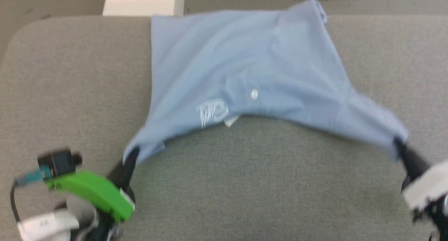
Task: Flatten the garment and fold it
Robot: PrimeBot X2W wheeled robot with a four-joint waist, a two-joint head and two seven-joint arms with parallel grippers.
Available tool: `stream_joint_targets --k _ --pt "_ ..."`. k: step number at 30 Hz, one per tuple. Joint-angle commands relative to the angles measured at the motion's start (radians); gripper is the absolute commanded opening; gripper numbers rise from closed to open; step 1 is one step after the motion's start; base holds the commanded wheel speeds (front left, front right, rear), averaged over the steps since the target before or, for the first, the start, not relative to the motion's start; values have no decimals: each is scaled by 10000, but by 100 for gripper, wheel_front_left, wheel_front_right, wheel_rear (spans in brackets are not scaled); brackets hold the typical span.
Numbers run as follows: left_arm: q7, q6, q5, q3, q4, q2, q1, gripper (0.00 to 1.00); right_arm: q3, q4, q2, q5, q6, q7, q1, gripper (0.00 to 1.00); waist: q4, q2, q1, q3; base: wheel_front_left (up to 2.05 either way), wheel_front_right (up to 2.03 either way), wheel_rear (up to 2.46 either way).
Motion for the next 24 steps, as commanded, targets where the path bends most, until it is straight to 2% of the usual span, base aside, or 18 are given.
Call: stream_joint_targets --k 1,8,15,24 --pt "-119 -29 -157 67 51 19 427 0 -31 39 53 176 -13 65 365 0 78 0 1 -486 0 0 0" --pt "214 62 -848 338 42 115 2313 0 -24 -92 119 1136 -13 837 2054 0 -3 0 1 -1422 0 0 0" --pt "272 197 -1289 713 -532 157 3775 0 -309 -611 145 1516 -13 1681 3506 0 -69 0 1 -2234 0 0 0" --pt "479 403 -1195 705 -1206 389 4888 0 -513 -1087 152 2035 -13 2486 4694 0 -139 0 1 -3045 0 0 0"
